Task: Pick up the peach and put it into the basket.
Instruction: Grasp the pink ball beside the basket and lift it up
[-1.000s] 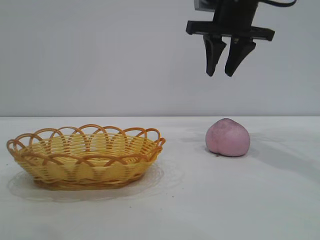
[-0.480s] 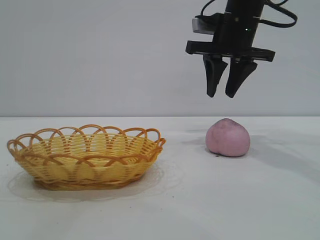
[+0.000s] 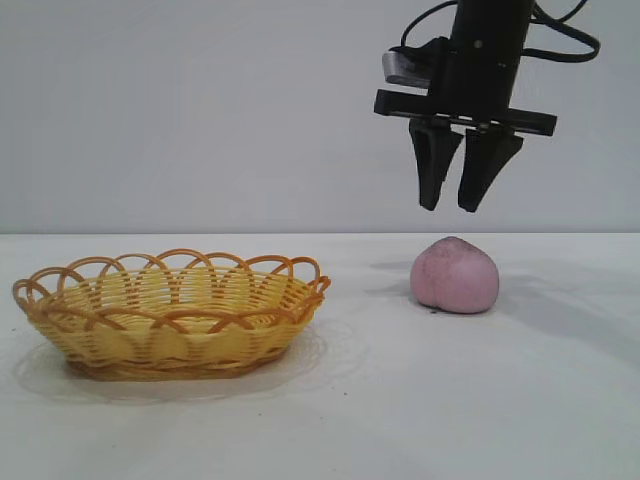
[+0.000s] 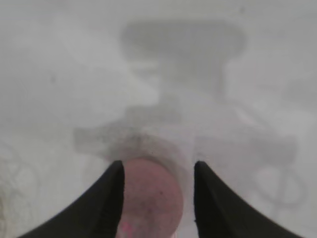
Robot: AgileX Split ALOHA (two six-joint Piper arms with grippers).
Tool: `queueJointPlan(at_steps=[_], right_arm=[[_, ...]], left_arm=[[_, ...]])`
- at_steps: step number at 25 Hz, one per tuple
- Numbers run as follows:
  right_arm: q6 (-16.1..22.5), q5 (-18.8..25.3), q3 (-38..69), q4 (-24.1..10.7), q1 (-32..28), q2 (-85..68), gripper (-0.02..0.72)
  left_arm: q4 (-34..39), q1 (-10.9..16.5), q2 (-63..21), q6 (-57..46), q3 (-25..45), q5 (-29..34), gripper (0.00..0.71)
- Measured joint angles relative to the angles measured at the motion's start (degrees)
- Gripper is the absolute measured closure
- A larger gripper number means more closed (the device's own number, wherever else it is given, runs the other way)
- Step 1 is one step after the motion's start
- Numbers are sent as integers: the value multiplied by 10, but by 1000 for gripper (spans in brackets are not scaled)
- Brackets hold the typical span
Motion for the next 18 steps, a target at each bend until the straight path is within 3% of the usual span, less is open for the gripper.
queueJointPlan(at_steps=[7,11,13,14,18], right_arm=[[-9,19,0,8,20,37,381],[-17,1,-1,-6,29,39,625],[-18,-6,-1,-13,37,24,646],[-21,-7,0,-16,43,11,703],[-35,-26,3,-18,78,-59,703]], left_arm=[[-8,0,-72,23,0,1,436],[-15,0,-72,30,0,1,436],[-15,0,-72,30,0,1,436],[-15,0,-73,30,0,1,436],[-15,0,-73,30,0,1,436]])
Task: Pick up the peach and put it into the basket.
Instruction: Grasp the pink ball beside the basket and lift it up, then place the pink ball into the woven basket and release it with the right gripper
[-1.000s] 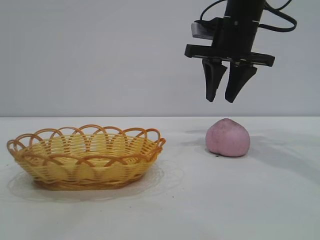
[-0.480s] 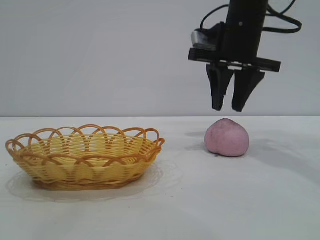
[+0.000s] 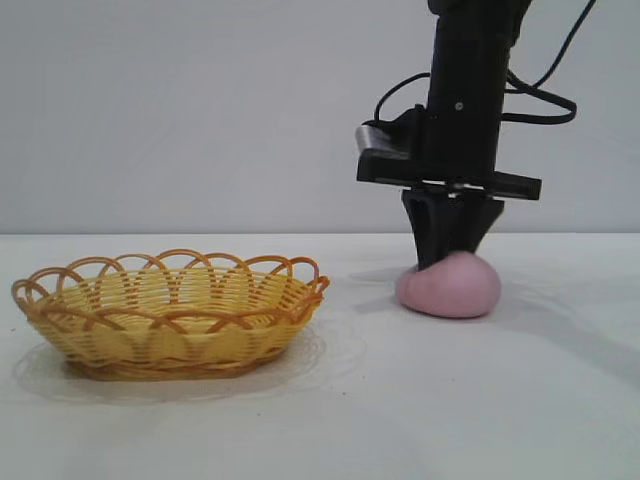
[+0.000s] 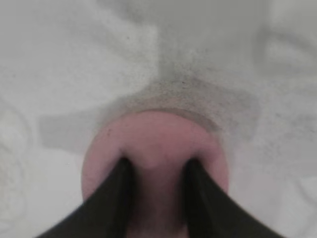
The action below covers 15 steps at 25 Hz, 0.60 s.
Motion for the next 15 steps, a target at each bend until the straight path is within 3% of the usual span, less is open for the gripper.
queueJointPlan(at_steps=[3,9,15], right_arm=[[-17,-9,1,12,36,-63,703],[-51,3,0,81,97,-69,703],[-51,1,0,81,155,-12,703]], left_arm=[[0,0,0,0,0,0,436],[0,0,0,0,0,0,436],[0,0,0,0,0,0,436]])
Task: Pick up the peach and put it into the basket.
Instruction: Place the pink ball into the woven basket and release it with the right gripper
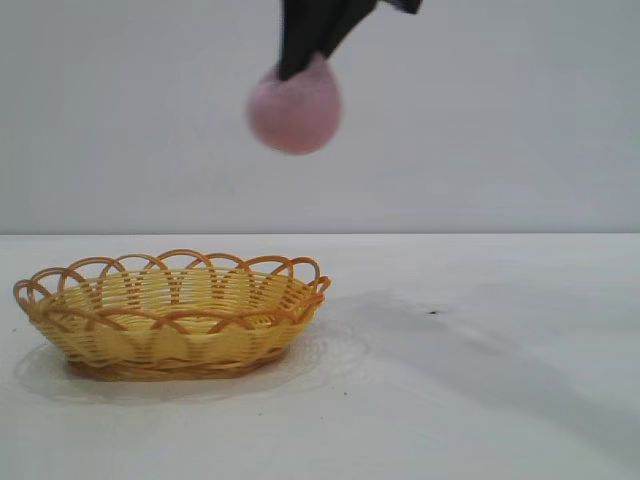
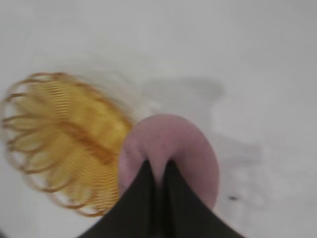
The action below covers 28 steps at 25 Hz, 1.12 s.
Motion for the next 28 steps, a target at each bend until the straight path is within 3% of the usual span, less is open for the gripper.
queueJointPlan(at_steps=[9,10,11,12,15,18,21,23,24,28], right_arm=[[1,-22,1,-3,14,56,703],[1,-26,1,-5,14,56,646],[1,-29,1,-8,14,56,646],[1,-32,1,-11,14,56,566],[5,-32,1,-13,14,56,416],[9,-20,1,-13,14,56,297],[12,-17,1,-26,14,43,297],[33,-22,1,-50,11,21,257],[52,-28,1,-64,3,8,272],[118,-39,1,-102,-82,-21,272]], left_arm=[[0,0,0,0,0,0,436],[0,0,0,0,0,0,436],[0,0,0,0,0,0,436],[0,0,0,0,0,0,436],[-1,0,0,0,0,0,436],[-1,0,0,0,0,0,436],[-1,0,0,1,0,0,436],[-1,0,0,1,0,0,436],[-1,0,0,1,0,0,436],[-1,0,0,1,0,0,436]])
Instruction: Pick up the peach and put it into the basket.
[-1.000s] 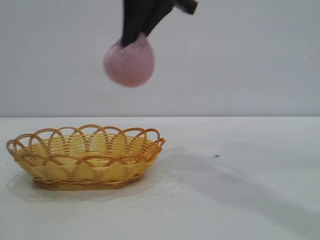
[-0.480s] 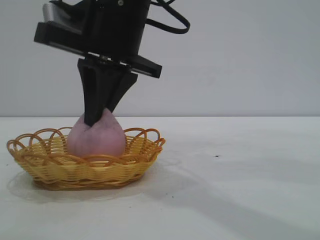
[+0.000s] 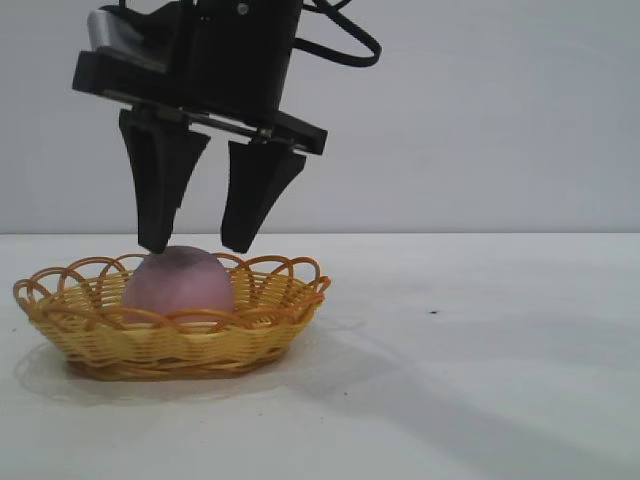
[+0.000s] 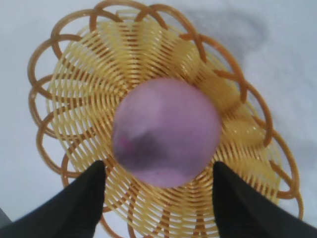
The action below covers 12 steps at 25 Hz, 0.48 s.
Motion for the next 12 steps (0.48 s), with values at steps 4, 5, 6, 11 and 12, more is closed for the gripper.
queueJointPlan(at_steps=[4,5,6,11,12], right_arm=[[17,7,22,-17,-121,2,272],[17,7,31,-18,-150,3,272],[17,7,43,-19,-172,3,272],[20,-2,83,-19,-277,3,272],[24,-6,87,-19,-293,3,272]], left_arm=[[0,0,0,0,0,0,436],[0,0,0,0,0,0,436],[0,0,0,0,0,0,436],[0,0,0,0,0,0,436],[0,0,0,0,0,0,436]])
